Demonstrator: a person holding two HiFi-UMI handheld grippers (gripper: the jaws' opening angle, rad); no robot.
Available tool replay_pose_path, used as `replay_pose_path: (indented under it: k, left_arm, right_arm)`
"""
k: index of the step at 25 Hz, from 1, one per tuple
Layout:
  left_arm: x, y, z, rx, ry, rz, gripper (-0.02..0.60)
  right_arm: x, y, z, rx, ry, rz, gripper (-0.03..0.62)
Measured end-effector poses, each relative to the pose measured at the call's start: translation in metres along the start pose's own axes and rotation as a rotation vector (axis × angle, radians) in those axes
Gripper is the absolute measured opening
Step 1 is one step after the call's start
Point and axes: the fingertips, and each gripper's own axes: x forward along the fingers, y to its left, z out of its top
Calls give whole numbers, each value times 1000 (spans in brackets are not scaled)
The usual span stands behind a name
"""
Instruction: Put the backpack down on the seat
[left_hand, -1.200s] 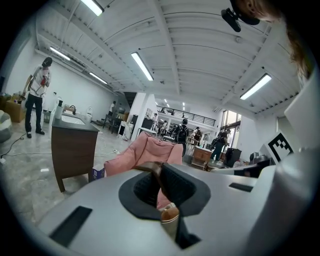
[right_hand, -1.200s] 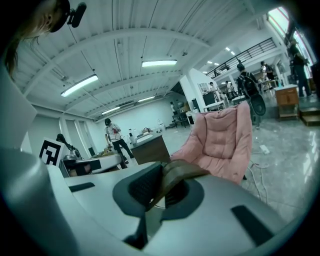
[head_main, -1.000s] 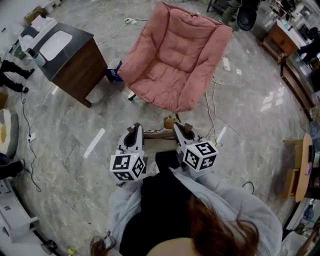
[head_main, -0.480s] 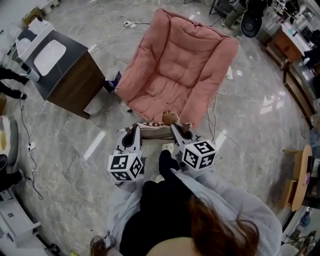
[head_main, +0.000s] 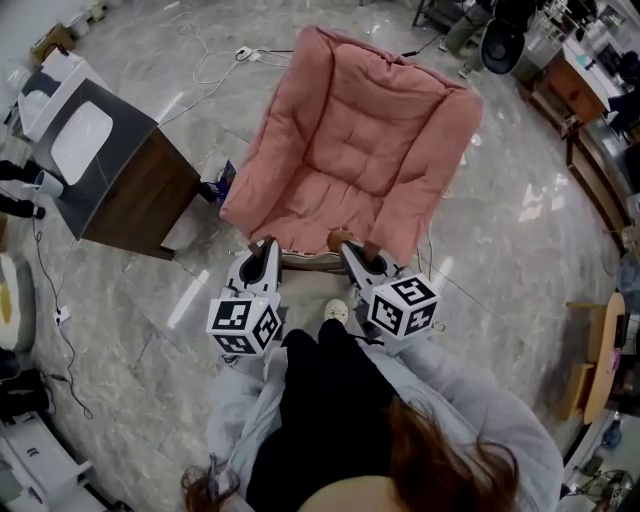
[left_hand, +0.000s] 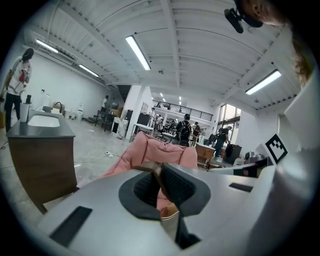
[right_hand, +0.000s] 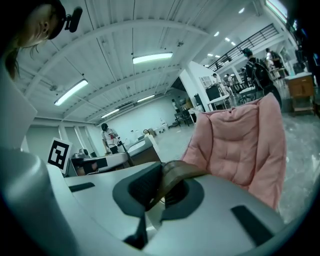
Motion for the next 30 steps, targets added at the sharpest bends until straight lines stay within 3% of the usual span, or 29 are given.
replay_pose_path:
  k: [7,17,30]
  left_arm:
    - [54,12,11,6,41,-82,25]
    - [155,16,41,37,139,-297,25]
    - [297,6,64,52,216,-472,25]
  right_arm:
    - [30,-36,30,84,-55,-63,7]
    - [66,-95,85,162,-130,-235,7]
    - [108,-195,148,174,-139,-368,7]
